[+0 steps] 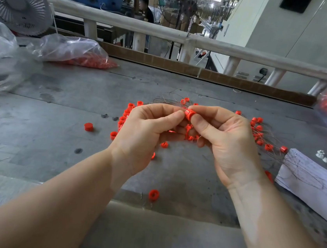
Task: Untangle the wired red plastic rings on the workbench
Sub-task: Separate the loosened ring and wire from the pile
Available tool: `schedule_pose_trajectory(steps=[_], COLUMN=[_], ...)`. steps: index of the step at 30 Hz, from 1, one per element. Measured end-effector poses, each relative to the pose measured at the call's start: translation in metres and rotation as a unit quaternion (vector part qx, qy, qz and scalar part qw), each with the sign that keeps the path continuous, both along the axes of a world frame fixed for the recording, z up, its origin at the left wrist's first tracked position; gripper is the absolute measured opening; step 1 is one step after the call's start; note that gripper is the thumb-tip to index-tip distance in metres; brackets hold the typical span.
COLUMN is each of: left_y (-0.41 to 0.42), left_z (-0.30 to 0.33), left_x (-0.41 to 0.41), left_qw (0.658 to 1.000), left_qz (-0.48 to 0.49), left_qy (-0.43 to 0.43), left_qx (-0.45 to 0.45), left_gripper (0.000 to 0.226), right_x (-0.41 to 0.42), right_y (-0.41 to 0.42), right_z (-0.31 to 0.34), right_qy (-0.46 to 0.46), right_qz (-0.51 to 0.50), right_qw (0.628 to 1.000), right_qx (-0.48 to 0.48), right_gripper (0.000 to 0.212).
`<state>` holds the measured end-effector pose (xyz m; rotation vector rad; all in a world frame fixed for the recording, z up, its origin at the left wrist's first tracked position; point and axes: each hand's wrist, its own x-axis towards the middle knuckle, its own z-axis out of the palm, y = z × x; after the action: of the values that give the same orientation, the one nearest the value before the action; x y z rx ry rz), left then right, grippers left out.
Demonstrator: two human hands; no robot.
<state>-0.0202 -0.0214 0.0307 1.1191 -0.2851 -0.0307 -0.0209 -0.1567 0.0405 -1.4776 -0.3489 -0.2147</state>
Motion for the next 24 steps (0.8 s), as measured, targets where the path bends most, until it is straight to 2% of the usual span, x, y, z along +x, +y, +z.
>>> schedule_pose_trajectory(steps=[4, 10, 14, 18, 20, 24], left_y=[0.0006, -0.0006, -0.0008, 0.0007, 0.0014, 0.001], left_z=[-0.0023, -0.0036, -0.0031, -0.0036, -0.004, -0.0049], left_x=[0.0015, 0.0, -0.0011, 0.0, 0.0004, 0.0009], left_qw=[0.999, 0.993, 0.988, 0.984, 0.983, 0.984], left_qz=[0.018, 0.062, 0.08, 0.099, 0.099, 0.092], left_qy=[-0.013, -0.071, -0.091, -0.097, -0.103, -0.11], left_qx=[0.023, 0.072, 0.101, 0.109, 0.113, 0.107], left_gripper=[0.011, 0.033, 0.028, 0.019, 0.017, 0.023], right_x=[-0.0001, -0.0005, 0.0008, 0.0027, 0.0038, 0.0036], right_y=[-0.001, -0.0002, -0.001, -0.0033, -0.0046, -0.0041], right_z=[0.0007, -0.0006, -0.0021, -0.0039, -0.0053, -0.005], right_qy=[0.001, 0.0, 0.008, -0.006, -0.033, -0.076], right_qz=[-0.009, -0.002, 0.006, 0.005, -0.014, -0.02], right_qw=[1.0, 1.0, 1.0, 0.999, 0.997, 0.987], right_qx=[0.007, 0.008, 0.01, -0.033, -0.075, -0.138], right_gripper=[0.013, 0.011, 0.013, 0.003, 0.014, 0.015])
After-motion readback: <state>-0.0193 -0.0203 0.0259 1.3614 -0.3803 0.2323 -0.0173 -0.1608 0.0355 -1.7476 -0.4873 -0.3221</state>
